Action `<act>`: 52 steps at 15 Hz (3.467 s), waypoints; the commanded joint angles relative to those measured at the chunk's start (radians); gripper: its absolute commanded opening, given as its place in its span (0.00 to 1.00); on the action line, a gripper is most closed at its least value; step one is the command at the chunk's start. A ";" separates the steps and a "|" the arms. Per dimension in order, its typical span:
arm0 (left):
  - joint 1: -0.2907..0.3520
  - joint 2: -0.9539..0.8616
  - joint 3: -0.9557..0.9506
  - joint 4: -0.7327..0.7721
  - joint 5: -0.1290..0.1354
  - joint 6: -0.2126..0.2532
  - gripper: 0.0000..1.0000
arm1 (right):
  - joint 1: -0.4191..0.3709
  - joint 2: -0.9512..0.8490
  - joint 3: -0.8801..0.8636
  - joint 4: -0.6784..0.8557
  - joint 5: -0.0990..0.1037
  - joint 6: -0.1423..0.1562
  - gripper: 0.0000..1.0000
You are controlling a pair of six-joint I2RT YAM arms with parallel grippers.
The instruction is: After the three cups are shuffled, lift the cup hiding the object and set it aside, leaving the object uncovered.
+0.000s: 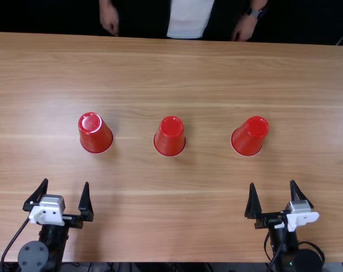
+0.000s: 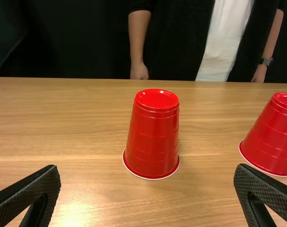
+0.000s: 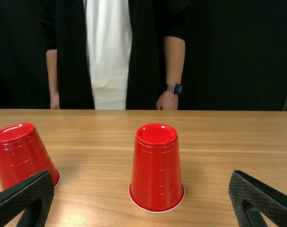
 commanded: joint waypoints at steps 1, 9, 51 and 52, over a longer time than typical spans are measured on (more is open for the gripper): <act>-0.007 -0.012 -0.018 -0.011 0.013 0.007 1.00 | -0.011 -0.010 -0.015 0.006 -0.016 -0.005 1.00; -0.007 -0.012 -0.018 0.002 -0.010 0.007 1.00 | -0.014 -0.010 0.000 0.039 -0.005 0.000 1.00; -0.060 1.146 1.470 -1.075 -0.117 0.007 1.00 | -0.016 0.975 1.292 -1.023 -0.014 -0.079 1.00; -0.074 1.172 1.473 -1.073 -0.117 0.007 1.00 | -0.016 0.977 1.297 -1.012 -0.014 -0.077 1.00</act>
